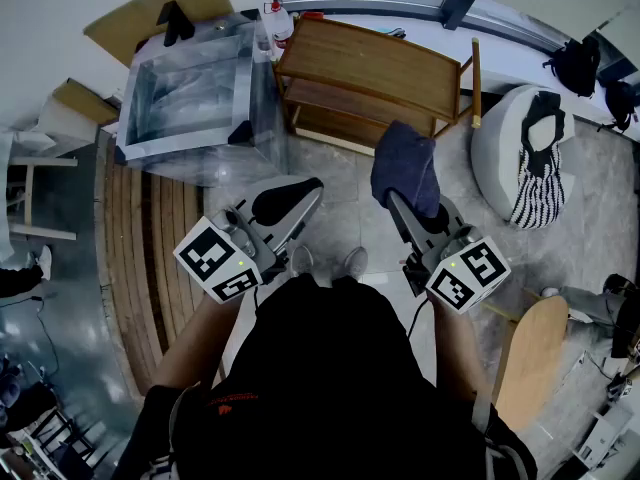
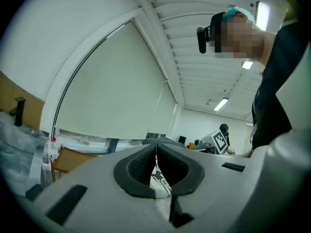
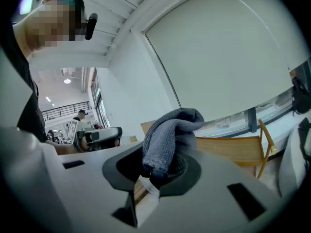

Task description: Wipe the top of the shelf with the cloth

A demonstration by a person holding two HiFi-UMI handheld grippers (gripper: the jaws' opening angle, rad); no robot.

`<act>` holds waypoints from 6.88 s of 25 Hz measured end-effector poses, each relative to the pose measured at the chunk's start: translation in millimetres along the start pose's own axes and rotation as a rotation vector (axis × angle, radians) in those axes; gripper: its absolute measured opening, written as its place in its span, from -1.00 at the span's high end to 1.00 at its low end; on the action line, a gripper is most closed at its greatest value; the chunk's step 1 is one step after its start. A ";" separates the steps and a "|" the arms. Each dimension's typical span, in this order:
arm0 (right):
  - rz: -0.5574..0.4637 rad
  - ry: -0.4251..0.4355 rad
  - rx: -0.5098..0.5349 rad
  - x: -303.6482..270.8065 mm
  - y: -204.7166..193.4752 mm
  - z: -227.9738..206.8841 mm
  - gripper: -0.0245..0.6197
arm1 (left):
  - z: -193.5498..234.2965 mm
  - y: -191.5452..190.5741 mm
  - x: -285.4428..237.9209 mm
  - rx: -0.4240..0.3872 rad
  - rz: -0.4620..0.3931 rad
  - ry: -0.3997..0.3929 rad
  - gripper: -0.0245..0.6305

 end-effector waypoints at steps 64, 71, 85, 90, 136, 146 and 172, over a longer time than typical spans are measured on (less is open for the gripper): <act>0.079 0.077 -0.042 -63.9 19.9 -193.2 0.71 | 119.7 -13.5 -147.6 0.061 -0.019 0.142 0.85; 0.101 0.054 -0.067 -115.2 29.3 -220.6 0.71 | 179.7 -2.8 -163.0 0.072 0.011 0.138 0.85; 0.153 0.014 -0.091 -233.5 57.7 -263.9 0.71 | 302.2 24.9 -183.7 0.061 0.068 0.123 0.85; 0.169 0.001 -0.084 -270.5 70.2 -277.8 0.71 | 337.2 36.7 -189.3 0.017 0.093 0.115 0.85; 0.380 0.057 0.067 -412.6 45.8 -417.4 0.71 | 440.7 13.6 -237.8 0.117 0.148 0.316 0.85; 0.449 0.114 0.210 -476.3 27.0 -452.6 0.71 | 450.7 4.1 -239.5 0.162 0.156 0.399 0.85; 0.554 0.100 0.195 -630.4 -78.4 -439.7 0.71 | 505.7 -38.3 -169.0 0.265 0.200 0.418 0.85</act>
Point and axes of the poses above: the fingertips, and each gripper's own axes: x backward along the fingers, z to its left, y out of its top, the point moved 7 cm from there along x, backward along the fingers, and after that the axes turned 3 degrees about x, right-handed, at the moved point
